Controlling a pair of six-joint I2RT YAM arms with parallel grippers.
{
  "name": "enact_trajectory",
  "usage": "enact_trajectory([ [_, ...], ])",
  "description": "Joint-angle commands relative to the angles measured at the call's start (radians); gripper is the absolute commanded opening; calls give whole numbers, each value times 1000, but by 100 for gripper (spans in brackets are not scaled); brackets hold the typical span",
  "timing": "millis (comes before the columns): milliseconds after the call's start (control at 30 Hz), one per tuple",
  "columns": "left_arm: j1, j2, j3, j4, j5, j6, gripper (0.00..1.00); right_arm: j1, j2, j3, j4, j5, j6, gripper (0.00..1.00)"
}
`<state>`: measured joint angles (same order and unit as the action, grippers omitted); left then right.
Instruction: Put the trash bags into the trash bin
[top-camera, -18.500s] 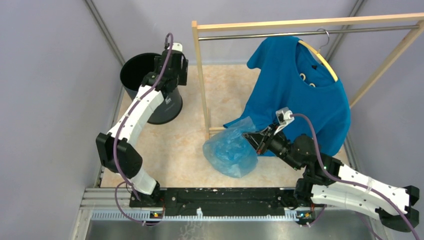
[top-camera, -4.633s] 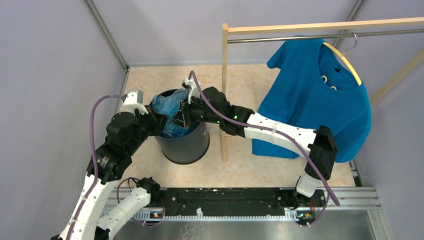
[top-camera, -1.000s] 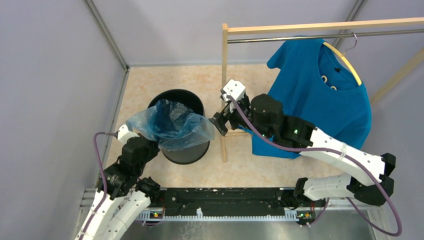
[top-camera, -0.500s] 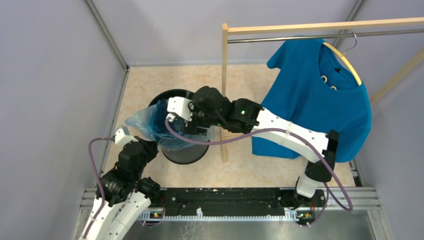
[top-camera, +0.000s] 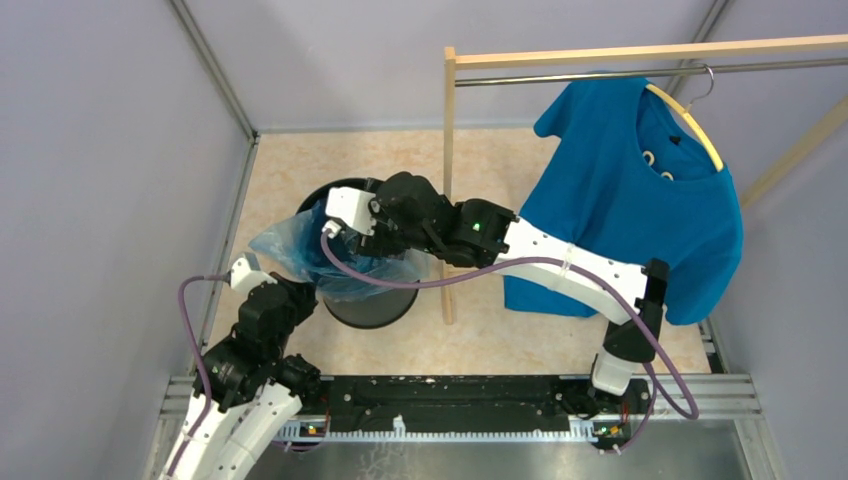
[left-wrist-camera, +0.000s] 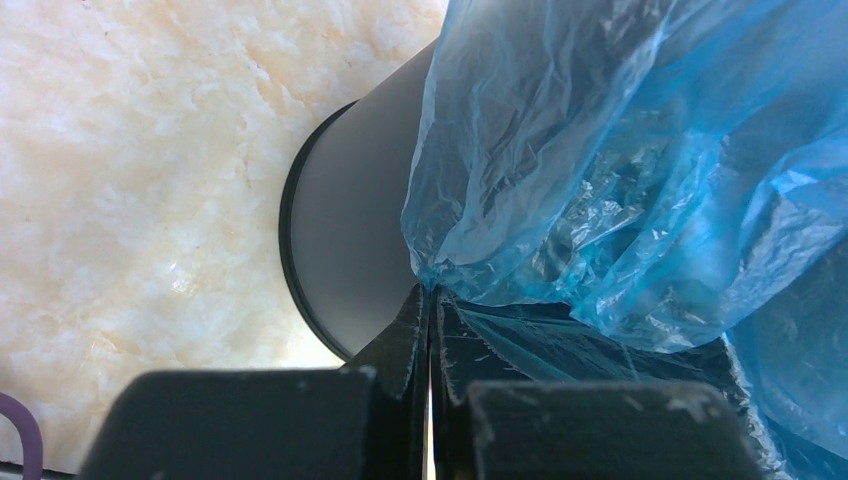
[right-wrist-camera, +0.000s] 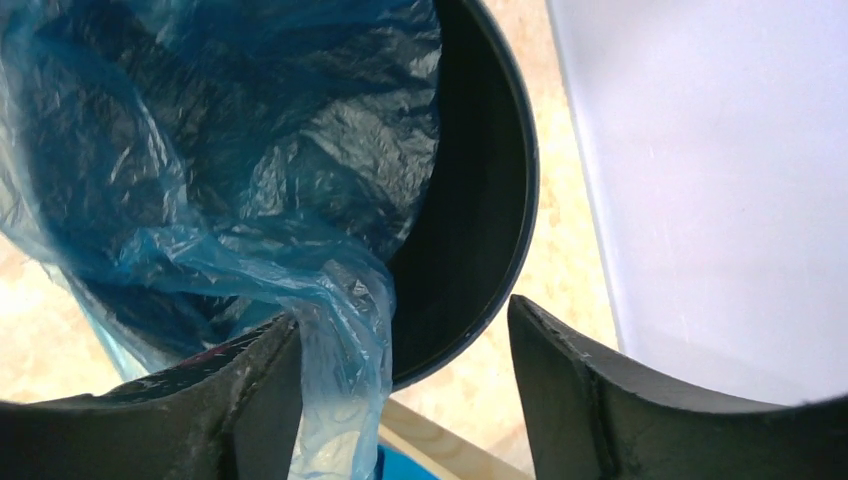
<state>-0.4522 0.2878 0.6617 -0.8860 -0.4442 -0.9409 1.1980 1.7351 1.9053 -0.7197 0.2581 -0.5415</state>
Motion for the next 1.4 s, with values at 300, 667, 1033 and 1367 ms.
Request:
enact_trajectory([
  [300, -16, -4, 2, 23, -43, -23, 0, -2, 32, -32, 295, 127, 79, 0],
  [667, -27, 8, 8, -7, -62, -56, 0, -143, 76, -72, 433, 474, 216, 0],
  [1033, -39, 4, 14, -22, -67, -71, 0, -151, 135, -160, 459, 553, 224, 0],
  [1367, -40, 0, 15, -19, -75, -67, 0, -41, 22, -171, 391, 501, 193, 2],
])
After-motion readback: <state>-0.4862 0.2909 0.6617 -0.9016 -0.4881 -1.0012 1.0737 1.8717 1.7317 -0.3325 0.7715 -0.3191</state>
